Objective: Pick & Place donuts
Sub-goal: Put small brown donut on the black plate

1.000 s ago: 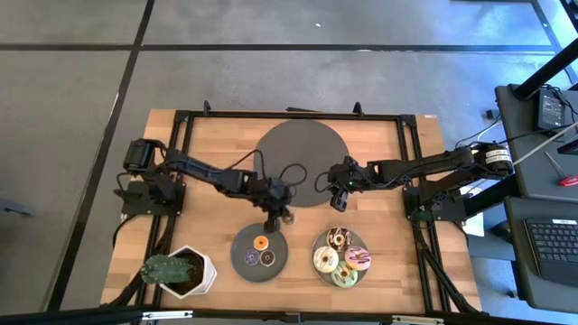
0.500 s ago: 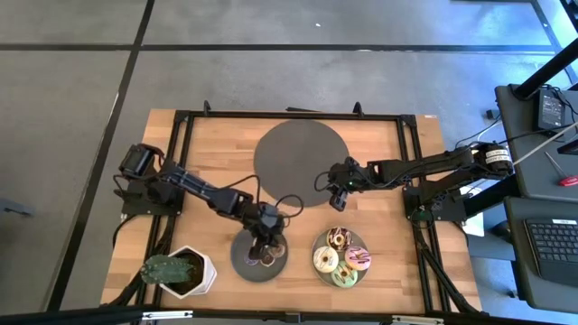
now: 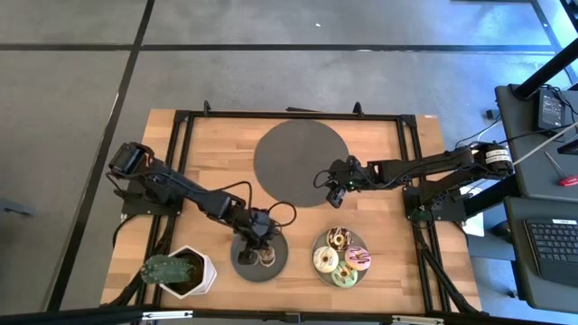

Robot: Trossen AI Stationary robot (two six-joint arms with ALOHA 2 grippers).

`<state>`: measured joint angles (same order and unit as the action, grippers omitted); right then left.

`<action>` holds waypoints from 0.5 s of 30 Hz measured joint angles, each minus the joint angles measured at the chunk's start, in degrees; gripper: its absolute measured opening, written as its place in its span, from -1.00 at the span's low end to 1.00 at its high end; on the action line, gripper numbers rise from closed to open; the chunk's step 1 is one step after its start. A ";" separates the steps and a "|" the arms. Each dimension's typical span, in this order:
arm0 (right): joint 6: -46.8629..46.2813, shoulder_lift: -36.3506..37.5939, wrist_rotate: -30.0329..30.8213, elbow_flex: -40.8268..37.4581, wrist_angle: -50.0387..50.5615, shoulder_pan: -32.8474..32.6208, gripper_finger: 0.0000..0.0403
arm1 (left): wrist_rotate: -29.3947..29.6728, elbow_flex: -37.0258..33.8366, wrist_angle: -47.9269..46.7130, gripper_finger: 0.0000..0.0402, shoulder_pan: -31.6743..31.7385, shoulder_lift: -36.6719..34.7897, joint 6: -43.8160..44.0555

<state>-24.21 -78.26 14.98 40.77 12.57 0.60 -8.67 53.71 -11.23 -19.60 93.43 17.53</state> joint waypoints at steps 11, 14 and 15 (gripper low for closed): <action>0.19 0.00 0.03 0.00 -0.57 0.02 -0.32 | 4.30 -7.63 10.68 -0.93 -1.93 -1.68 5.15; 0.33 0.02 0.94 0.00 -1.77 0.02 -0.32 | 4.69 -9.05 11.56 -0.93 -2.42 -2.66 7.18; 0.33 0.04 1.01 0.00 -2.03 0.04 -0.32 | 4.71 -9.45 11.48 -0.93 -2.55 -2.85 7.60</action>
<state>-23.88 -78.22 15.99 40.77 10.54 0.64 -3.97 44.27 0.25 -22.15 90.58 25.12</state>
